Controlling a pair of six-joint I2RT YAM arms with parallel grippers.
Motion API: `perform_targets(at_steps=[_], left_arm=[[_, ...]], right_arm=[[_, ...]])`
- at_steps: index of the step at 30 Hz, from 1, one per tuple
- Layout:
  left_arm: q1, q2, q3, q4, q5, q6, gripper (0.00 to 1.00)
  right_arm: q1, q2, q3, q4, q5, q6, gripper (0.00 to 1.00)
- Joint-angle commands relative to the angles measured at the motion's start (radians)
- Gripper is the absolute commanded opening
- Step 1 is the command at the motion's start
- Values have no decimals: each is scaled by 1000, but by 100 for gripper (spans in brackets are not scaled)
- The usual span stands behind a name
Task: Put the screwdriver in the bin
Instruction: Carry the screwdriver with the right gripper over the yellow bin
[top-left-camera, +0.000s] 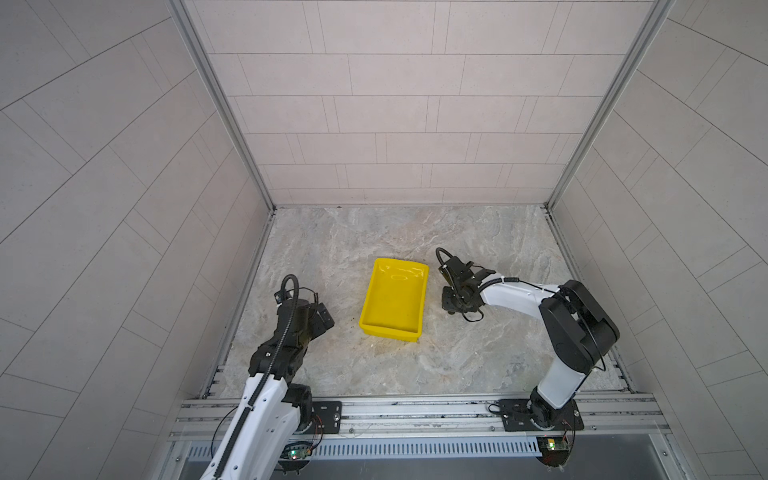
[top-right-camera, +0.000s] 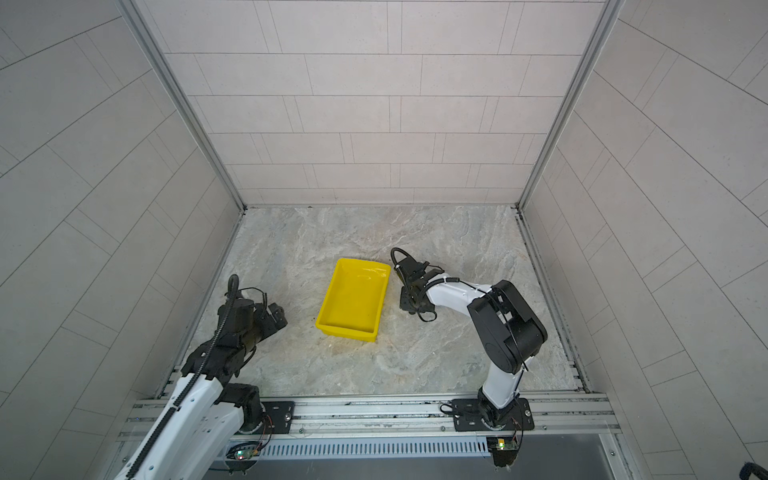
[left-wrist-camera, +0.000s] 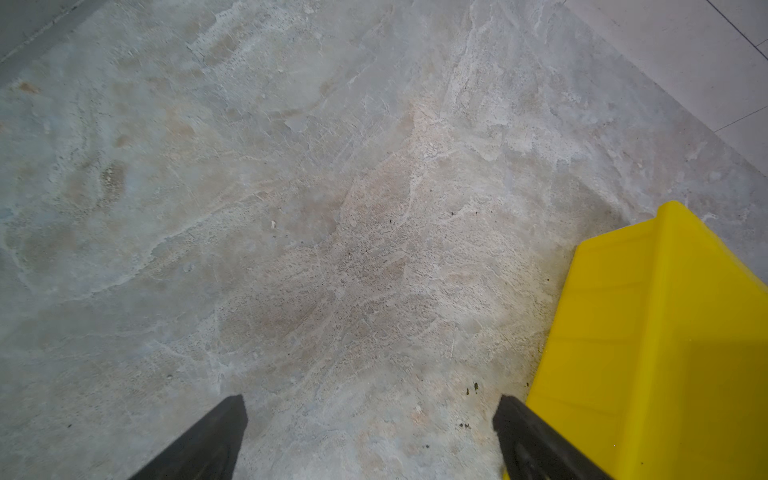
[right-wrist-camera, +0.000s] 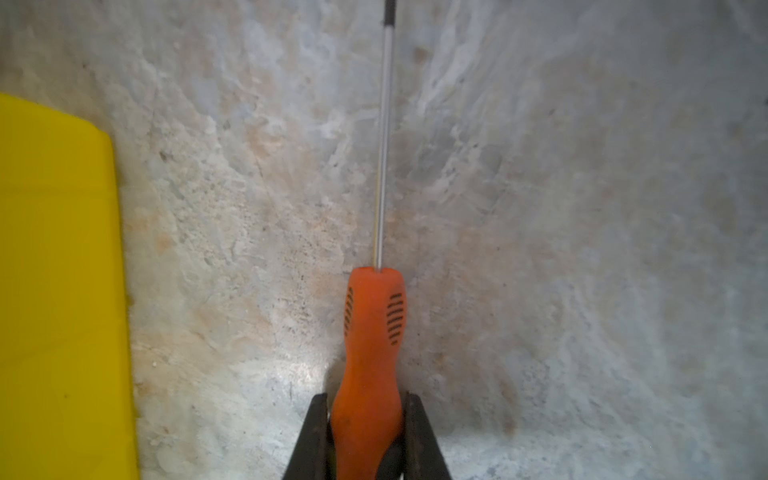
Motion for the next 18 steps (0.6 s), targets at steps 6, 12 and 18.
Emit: perform_targets(at_steps=[6, 12, 18], left_arm=[[-1, 26, -13, 12, -8, -7, 100], [0, 35, -13, 20, -3, -7, 100], [0, 31, -13, 12, -8, -9, 100]], right_arm=[[87, -242, -45, -80, 75, 109, 0], [356, -356, -55, 127, 190, 345, 4], [458, -147, 95, 192, 172, 379, 5]])
